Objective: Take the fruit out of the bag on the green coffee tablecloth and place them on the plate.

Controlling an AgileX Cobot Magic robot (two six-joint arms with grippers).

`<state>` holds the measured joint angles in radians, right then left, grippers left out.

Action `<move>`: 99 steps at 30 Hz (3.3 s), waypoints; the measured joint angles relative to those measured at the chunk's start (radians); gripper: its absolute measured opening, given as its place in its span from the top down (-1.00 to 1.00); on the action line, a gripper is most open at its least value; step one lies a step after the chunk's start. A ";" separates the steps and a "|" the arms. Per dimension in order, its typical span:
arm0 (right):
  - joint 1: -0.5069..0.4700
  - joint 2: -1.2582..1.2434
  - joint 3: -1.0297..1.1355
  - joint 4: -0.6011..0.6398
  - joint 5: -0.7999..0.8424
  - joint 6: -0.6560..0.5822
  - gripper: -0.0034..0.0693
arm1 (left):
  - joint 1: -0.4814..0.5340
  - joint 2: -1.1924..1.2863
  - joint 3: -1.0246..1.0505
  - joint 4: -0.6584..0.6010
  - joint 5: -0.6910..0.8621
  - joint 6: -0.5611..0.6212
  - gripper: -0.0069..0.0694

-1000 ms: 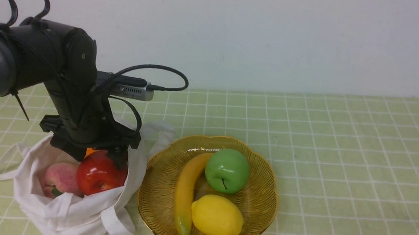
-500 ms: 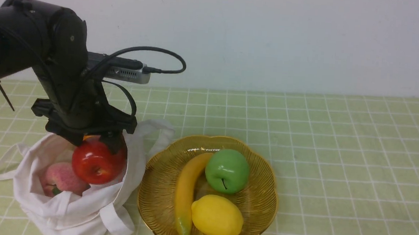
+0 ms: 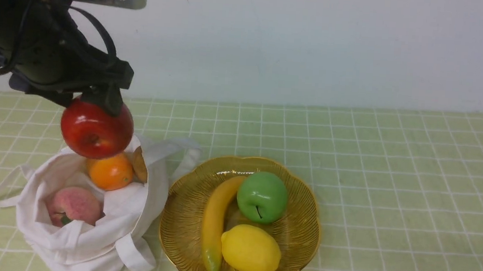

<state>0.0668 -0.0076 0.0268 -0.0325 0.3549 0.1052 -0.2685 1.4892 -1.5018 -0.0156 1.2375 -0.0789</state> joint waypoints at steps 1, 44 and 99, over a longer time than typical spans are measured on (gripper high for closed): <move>0.000 0.000 0.000 0.000 0.000 0.000 0.95 | -0.012 0.006 0.000 -0.023 0.003 0.012 -0.40; 0.000 0.000 0.000 0.000 0.000 0.000 0.95 | -0.318 0.272 -0.150 -0.043 -0.113 0.064 -0.75; 0.000 0.000 0.000 0.000 0.000 0.000 0.95 | -0.320 -1.243 1.243 0.296 -0.718 -0.250 0.84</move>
<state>0.0668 -0.0076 0.0268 -0.0325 0.3549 0.1052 -0.5886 0.2457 -0.2584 0.2809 0.5194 -0.3293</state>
